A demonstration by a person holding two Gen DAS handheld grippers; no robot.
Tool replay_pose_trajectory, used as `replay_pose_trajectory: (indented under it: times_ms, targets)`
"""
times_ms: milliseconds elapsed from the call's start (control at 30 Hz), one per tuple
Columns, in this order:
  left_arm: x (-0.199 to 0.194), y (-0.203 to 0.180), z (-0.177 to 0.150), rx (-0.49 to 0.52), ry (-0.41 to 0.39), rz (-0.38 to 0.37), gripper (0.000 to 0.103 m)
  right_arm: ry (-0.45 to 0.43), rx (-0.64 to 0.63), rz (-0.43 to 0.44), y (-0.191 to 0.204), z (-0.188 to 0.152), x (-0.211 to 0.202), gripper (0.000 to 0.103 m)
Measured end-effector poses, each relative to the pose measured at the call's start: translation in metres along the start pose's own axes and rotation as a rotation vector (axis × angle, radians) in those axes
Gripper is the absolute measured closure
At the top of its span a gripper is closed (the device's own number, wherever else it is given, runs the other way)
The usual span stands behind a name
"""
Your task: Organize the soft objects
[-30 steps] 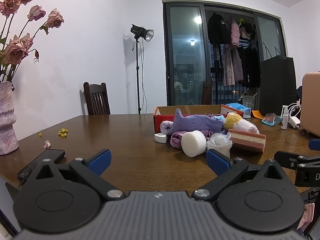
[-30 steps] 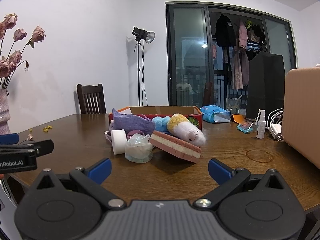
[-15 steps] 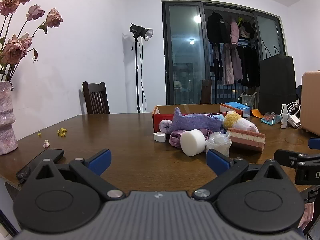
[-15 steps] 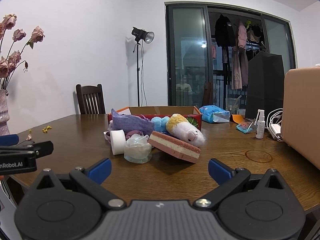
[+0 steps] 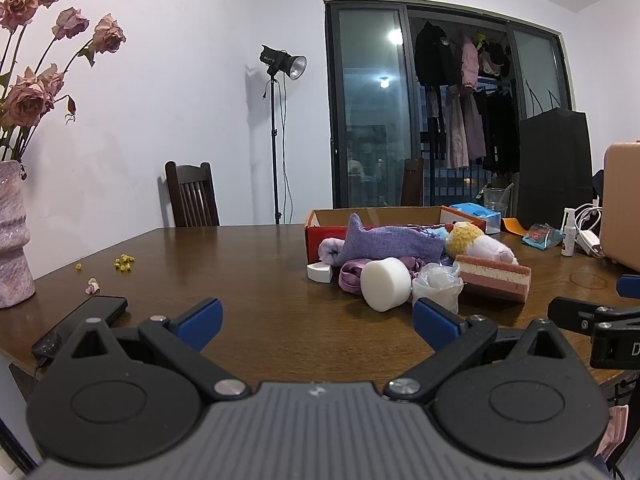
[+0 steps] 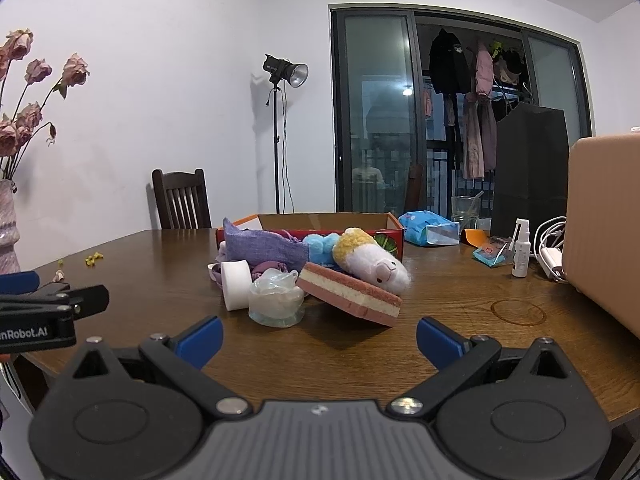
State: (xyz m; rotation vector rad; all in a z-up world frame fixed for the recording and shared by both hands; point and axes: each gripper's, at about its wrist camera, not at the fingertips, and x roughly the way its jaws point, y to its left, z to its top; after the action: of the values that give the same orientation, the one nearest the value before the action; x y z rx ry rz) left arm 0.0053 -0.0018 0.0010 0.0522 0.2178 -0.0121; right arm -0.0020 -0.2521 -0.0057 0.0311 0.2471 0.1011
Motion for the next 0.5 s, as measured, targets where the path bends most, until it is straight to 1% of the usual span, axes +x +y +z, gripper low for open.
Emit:
replay_pose_trajectory:
  times_ms: [500]
  targets:
    - [0.0018,0.0011,-0.0001,-0.006,0.006,-0.005,0.0,-0.005,-0.01,0.009,0.0012,-0.0013,-0.0019,0.0]
